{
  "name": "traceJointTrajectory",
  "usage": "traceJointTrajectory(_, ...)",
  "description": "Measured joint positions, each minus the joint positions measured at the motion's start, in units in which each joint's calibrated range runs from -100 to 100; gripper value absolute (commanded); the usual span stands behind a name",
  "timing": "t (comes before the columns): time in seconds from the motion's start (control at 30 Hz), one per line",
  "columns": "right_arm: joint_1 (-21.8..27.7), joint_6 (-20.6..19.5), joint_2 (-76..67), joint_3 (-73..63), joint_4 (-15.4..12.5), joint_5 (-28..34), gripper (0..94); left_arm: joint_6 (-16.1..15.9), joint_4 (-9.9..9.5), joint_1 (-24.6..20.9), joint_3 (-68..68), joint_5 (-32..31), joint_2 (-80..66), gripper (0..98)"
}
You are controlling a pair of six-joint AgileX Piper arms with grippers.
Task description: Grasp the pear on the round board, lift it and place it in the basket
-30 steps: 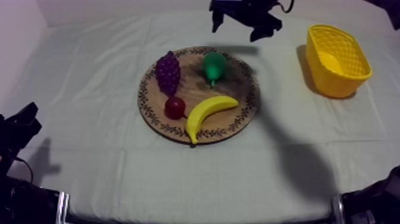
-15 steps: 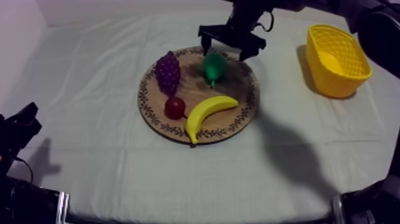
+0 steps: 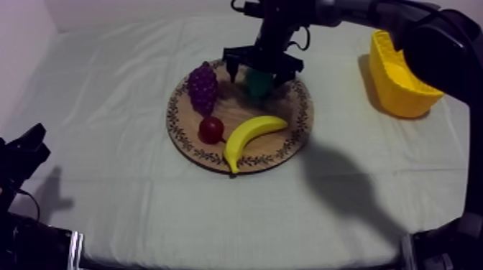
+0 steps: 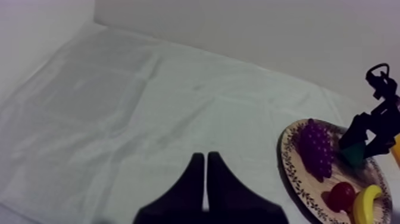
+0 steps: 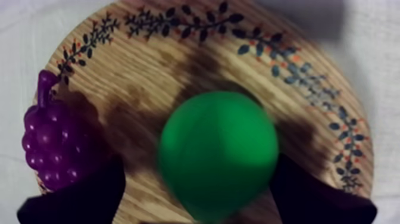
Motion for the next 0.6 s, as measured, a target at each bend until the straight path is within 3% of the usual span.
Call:
traceJointTrajectory(0.37, 0.46, -0.84, 4.0, -5.08, 0.78, 2.39, 60.9, 0.0, 0.0, 0.0, 0.0, 0.0, 0.0, 0.1)
traceJointTrajectory(0.6, 0.98, -0.95, 4.88, -6.55, 1.27, 2.95, 39.2, 0.0, 0.0, 0.0, 0.0, 0.0, 0.0, 0.1)
